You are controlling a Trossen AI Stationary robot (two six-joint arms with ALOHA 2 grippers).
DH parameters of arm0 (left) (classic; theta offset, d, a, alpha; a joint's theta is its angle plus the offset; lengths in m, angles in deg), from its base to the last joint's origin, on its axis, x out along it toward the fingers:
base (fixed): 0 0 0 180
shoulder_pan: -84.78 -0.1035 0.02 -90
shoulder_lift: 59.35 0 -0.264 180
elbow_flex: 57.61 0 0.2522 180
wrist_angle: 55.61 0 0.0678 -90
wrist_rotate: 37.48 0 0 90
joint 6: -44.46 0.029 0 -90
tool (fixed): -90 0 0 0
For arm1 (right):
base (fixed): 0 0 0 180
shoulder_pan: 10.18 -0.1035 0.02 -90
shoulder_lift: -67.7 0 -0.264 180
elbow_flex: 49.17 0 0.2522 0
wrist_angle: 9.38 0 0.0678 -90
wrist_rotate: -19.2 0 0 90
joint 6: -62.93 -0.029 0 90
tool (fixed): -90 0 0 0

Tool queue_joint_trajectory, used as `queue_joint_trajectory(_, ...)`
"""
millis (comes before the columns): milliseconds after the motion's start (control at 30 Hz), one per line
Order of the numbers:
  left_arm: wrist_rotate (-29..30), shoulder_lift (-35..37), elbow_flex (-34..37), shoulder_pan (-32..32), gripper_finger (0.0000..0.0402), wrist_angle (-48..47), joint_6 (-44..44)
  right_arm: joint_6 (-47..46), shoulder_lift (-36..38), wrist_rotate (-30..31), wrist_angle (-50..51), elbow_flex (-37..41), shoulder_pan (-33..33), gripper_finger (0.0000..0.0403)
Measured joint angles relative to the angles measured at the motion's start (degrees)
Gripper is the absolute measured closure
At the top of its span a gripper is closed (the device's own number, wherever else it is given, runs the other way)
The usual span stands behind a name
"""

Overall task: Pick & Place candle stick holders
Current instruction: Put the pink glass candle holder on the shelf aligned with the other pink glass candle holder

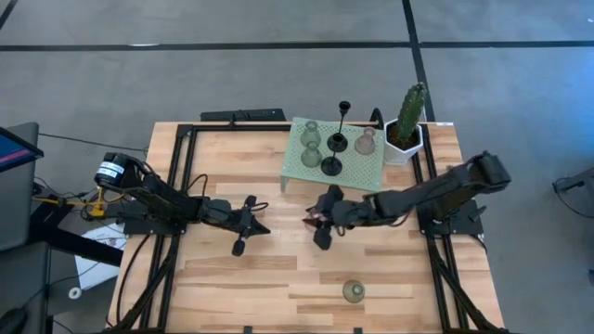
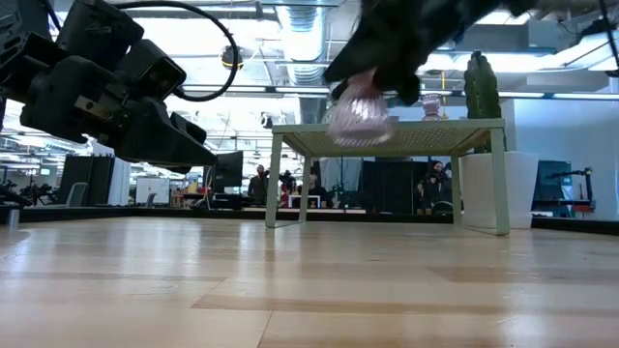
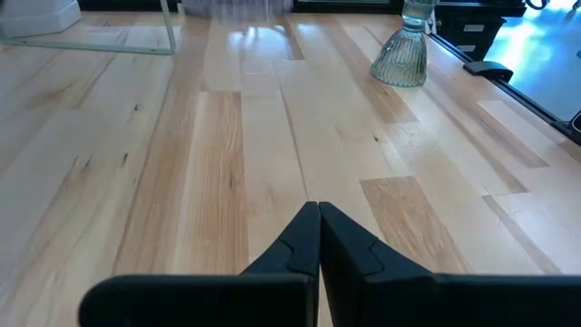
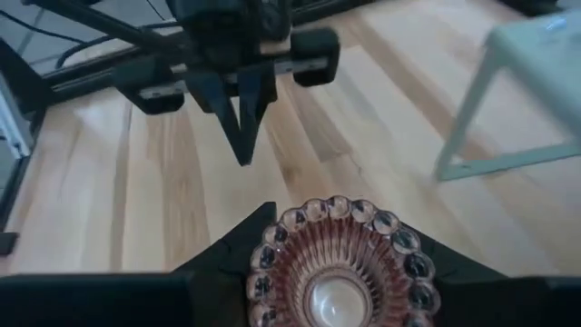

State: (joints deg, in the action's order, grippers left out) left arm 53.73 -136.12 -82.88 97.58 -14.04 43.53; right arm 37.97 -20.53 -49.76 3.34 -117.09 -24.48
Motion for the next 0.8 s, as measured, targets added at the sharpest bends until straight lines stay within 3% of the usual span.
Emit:
queue_joint_trajectory(400,0.0,0.0,0.0,0.0,0.0399,0.0,0.0,-0.1,19.9,8.7,17.2,0.0,0.5,0.0265)
queue_joint_trajectory(800,0.0,0.0,0.0,0.0,0.0399,0.0,0.0,-1.9,26.9,9.6,29.0,0.0,9.2,0.0265)
